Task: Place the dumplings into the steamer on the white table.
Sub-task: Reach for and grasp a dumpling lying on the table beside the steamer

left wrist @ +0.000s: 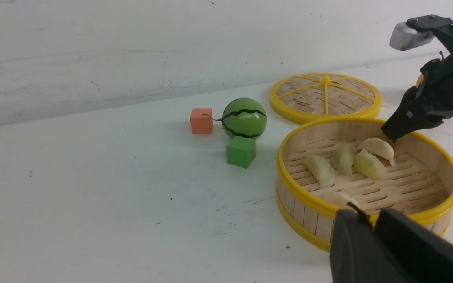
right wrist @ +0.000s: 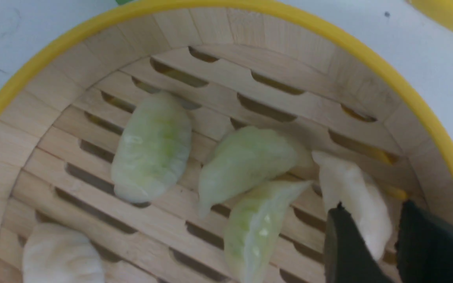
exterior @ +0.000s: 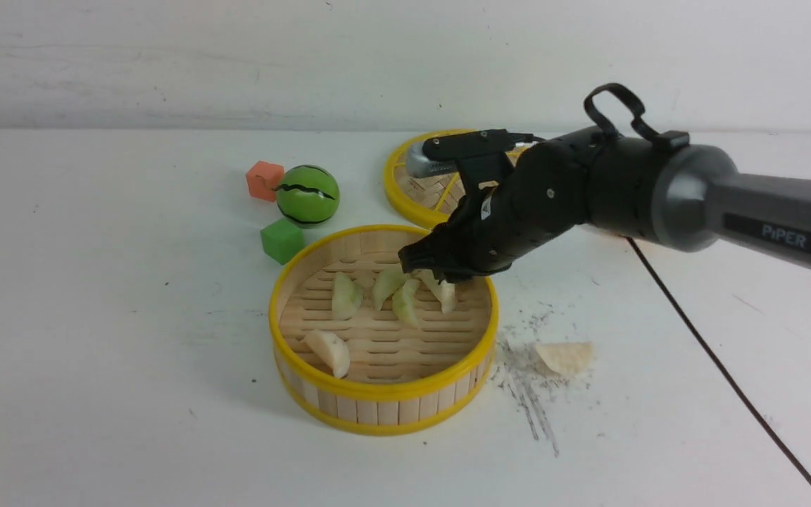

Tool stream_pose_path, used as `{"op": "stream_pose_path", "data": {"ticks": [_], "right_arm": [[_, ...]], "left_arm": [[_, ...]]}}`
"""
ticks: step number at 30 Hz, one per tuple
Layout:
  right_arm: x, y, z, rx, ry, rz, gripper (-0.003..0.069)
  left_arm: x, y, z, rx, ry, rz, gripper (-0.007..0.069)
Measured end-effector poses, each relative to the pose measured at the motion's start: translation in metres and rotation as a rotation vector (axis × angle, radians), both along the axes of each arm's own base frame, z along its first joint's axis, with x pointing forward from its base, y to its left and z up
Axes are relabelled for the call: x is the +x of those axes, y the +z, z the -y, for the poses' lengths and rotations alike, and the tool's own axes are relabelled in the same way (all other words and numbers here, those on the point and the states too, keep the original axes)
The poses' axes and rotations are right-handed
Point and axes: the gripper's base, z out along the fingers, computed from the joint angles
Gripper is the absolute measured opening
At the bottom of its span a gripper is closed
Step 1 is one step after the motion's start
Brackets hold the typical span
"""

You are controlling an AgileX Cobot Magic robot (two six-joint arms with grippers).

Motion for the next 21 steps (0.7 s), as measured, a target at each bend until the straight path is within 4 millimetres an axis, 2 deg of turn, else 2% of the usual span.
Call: {"op": "stream_pose_path", "data": {"ticks": [3, 5, 8, 11, 16, 21], "right_arm": [[0.005, -0.013, -0.003, -0.007, 0.004, 0.020, 0.0296], [0.007, -0.022, -0.004, -0.013, 0.005, 0.016, 0.0307], [0.009, -0.033, -0.004, -0.034, 0.012, 0.004, 0.0276], [0.009, -0.033, -0.003, -0.064, 0.027, 0.011, 0.0232], [0.005, -0.021, 0.000, -0.103, 0.045, 0.019, 0.0232], [-0.003, 0.015, 0.000, -0.031, 0.029, 0.052, 0.0232]], "left_arm": [[0.000, 0.000, 0.000, 0.000, 0.000, 0.000, 0.0078], [0.000, 0.000, 0.000, -0.001, 0.000, 0.000, 0.0078], [0.000, 0.000, 0.000, -0.001, 0.000, 0.000, 0.0081], [0.000, 0.000, 0.000, -0.001, 0.000, 0.000, 0.0083], [0.000, 0.000, 0.000, -0.001, 0.000, -0.001, 0.0084], [0.000, 0.000, 0.000, -0.001, 0.000, -0.001, 0.0084]]}}
